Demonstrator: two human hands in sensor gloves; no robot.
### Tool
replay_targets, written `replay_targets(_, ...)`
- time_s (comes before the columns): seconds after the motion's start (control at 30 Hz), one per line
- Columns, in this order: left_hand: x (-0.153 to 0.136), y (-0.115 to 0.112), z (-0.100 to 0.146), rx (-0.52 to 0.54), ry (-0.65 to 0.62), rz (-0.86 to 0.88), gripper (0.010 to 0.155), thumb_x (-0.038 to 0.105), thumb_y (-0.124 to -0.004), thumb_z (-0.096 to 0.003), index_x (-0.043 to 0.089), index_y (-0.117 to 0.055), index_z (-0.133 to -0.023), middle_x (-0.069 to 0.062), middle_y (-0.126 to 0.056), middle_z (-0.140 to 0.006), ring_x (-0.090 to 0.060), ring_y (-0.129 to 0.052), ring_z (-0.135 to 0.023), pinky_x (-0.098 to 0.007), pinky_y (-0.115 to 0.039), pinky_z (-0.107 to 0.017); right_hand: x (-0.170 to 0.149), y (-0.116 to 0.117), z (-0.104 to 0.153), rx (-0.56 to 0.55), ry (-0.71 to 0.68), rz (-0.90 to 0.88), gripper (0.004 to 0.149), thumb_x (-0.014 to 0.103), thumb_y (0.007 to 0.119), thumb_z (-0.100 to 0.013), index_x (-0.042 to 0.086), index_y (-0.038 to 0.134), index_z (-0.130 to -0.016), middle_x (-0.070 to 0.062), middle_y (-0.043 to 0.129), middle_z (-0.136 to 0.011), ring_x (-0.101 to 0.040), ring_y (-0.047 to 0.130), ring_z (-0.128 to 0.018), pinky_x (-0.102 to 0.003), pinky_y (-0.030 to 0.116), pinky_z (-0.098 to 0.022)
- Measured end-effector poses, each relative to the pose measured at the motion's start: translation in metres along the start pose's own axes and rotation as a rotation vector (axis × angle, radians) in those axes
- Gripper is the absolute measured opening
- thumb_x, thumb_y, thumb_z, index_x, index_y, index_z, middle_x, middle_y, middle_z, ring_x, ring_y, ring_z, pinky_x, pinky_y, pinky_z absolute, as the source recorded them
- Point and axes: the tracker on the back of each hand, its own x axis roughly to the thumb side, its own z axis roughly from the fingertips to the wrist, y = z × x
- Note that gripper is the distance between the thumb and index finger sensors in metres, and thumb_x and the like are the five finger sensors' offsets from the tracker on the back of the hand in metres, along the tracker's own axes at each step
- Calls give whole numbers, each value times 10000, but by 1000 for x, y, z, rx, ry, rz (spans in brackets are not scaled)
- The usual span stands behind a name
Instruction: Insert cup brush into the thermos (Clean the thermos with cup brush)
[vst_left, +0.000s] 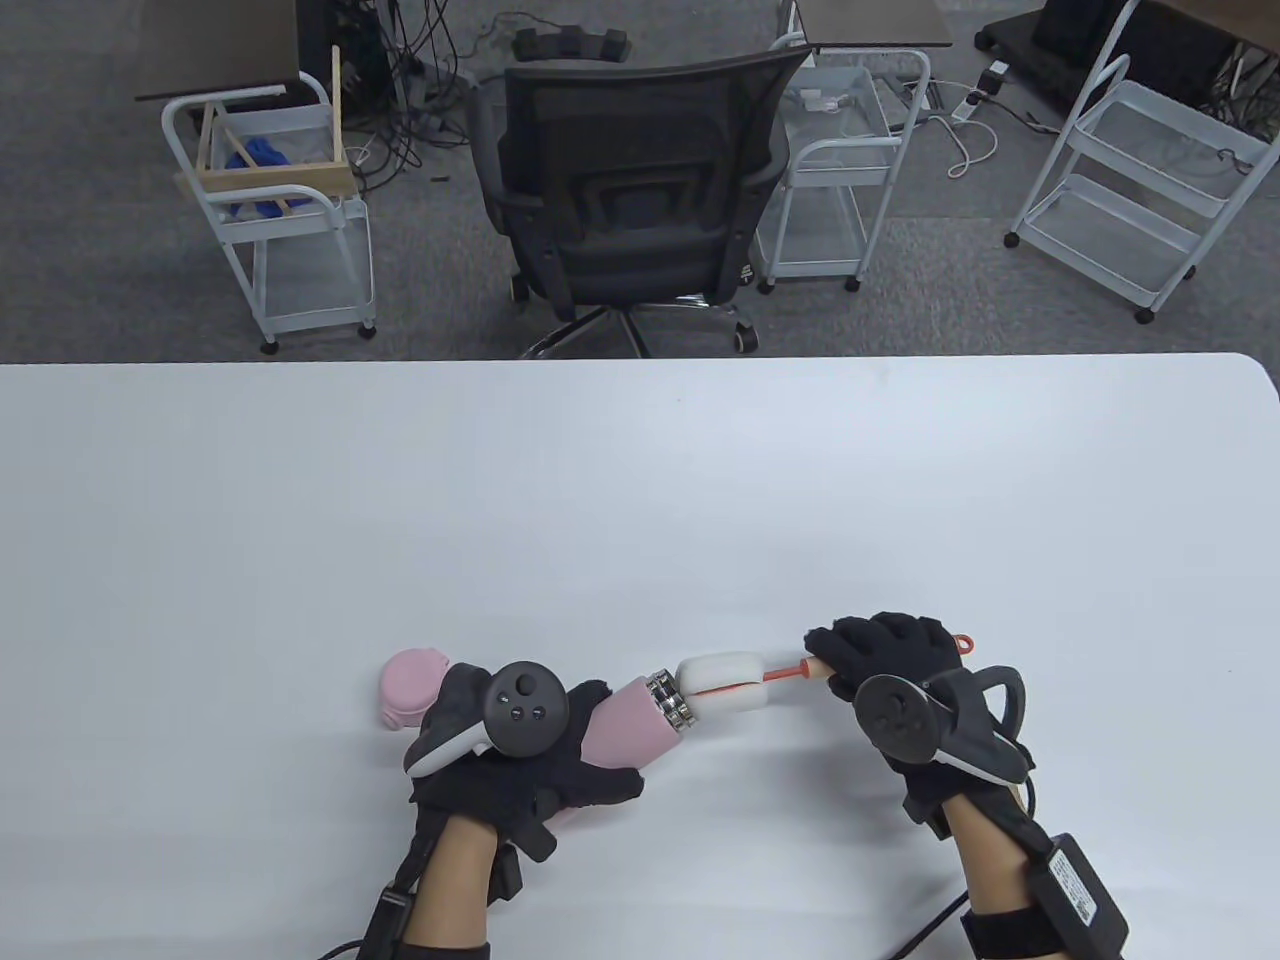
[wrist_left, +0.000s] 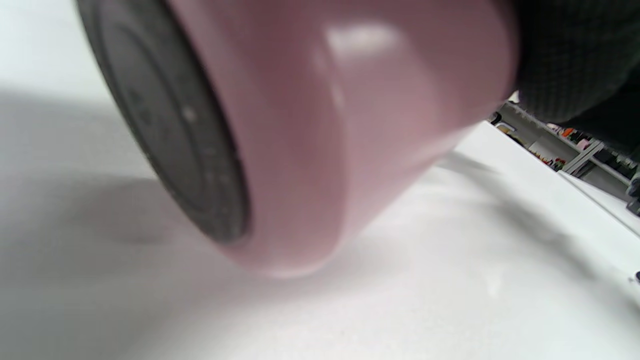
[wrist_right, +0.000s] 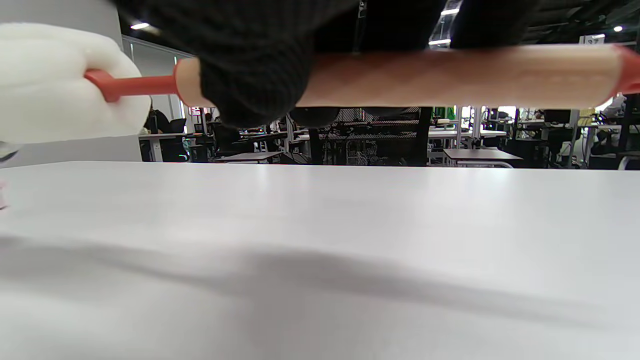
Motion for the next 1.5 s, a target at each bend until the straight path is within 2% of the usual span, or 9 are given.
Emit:
replay_targets(0.27,9,-4,-2,-42,10,-115,866,696,-720,-531,144,-418,-1126,-246,-523,-1173,-514,-637,-1043,-589,-687,-703,29,1,3,-58,-105,153,537,325,774,-510,377,680,-1036,32,711,-1071,-353,746,-985,-656,590,-729)
replay_targets(0.7,11,-13,-10,-85,24,-157,862,695,-718,-530,152,-411,-1126,-231,-511,-1179,-506,-627,-1049,-586,-680,-709,64,9,5,-71,-234,160,526,339,789,-529,338,673,-1042,-4,719,-1060,-337,767,-957,-654,594,-718)
replay_targets(0.83,13,-15,-12,-92,6,-153,863,698,-714,-530,156,-406,-1127,-248,-510,-1176,-500,-623,-1053,-583,-678,-713,76,9,8,-79,-291,137,516,361,786,-529,367,672,-1032,11,729,-1051,-315,785,-951,-649,602,-715)
replay_targets(0.9,16,-16,-13,-80,-18,-122,865,698,-714,-531,154,-402,-1127,-252,-508,-1175,-502,-621,-1052,-584,-677,-712,85,10,9,-80,-320,72,466,370,784,-534,416,704,-991,21,736,-1044,-314,789,-945,-650,601,-713)
replay_targets(0.97,19,-16,-12,-83,-29,-121,867,697,-711,-531,150,-398,-1127,-257,-509,-1172,-505,-624,-1050,-584,-679,-710,92,8,10,-80,-332,83,337,389,775,-538,419,815,-871,37,747,-1032,-308,791,-946,-649,598,-715)
replay_targets(1.0,19,-15,-11,-79,-21,-134,868,697,-709,-531,150,-394,-1127,-260,-507,-1172,-506,-623,-1050,-583,-680,-710,93,7,11,-95,-324,114,339,393,771,-537,423,812,-872,41,745,-1033,-303,793,-947,-646,600,-717)
replay_targets(1.17,16,-12,-9,-71,-13,-132,867,698,-710,-532,152,-397,-1128,-254,-506,-1175,-503,-620,-1052,-584,-675,-713,78,6,9,-111,-271,88,485,364,779,-535,402,686,-1009,20,723,-1054,-332,763,-974,-659,564,-728)
replay_targets(1.5,13,-6,-2,-66,-12,-80,869,703,-704,-536,154,-391,-1132,-257,-505,-1176,-503,-620,-1053,-580,-676,-715,29,0,4,-149,-116,3,524,364,790,-503,421,684,-1014,25,723,-1066,-348,708,-1031,-699,491,-739)
